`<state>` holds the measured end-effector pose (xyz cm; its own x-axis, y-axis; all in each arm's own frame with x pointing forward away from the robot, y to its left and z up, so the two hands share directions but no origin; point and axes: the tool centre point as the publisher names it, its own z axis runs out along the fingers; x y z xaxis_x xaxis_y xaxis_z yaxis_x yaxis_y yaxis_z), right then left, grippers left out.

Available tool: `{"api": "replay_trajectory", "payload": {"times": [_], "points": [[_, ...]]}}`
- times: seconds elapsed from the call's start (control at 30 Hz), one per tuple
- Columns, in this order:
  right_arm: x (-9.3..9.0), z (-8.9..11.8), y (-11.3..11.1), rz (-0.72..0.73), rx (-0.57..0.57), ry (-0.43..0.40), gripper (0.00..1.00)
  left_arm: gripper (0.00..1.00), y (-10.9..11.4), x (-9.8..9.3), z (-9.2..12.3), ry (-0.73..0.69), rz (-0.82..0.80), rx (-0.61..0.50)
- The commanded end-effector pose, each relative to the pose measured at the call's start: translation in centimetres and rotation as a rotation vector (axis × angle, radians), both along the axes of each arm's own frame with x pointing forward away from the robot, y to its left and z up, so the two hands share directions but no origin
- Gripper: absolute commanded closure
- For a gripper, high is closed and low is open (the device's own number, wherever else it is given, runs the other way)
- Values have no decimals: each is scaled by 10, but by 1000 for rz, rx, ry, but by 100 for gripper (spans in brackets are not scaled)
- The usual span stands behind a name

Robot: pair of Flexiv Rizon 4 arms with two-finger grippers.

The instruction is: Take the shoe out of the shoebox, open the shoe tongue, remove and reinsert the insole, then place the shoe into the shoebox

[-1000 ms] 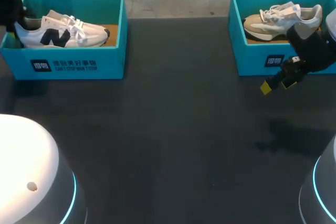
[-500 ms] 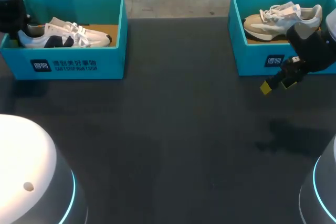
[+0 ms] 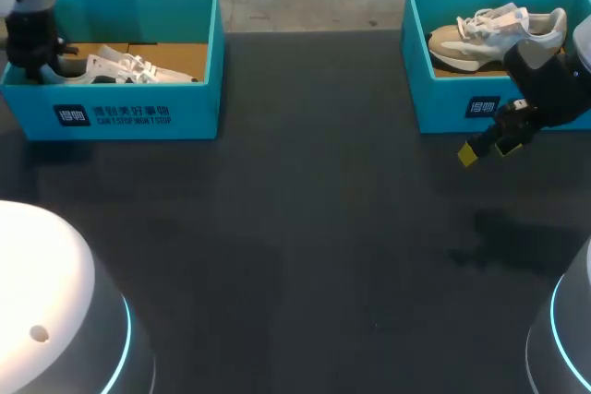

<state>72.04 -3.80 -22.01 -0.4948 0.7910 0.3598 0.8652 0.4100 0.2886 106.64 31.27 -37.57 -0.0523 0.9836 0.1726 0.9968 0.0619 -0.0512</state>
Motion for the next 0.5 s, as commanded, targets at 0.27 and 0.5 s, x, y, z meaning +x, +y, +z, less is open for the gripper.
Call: {"api": "replay_trajectory", "payload": {"times": [0.27, 0.5], "points": [[0, -1, 0, 0, -1, 1, 0, 99, 2, 5, -10, -1, 0, 5], [0, -1, 0, 0, -1, 1, 0, 26, 2, 2, -8, 1, 0, 8]]}}
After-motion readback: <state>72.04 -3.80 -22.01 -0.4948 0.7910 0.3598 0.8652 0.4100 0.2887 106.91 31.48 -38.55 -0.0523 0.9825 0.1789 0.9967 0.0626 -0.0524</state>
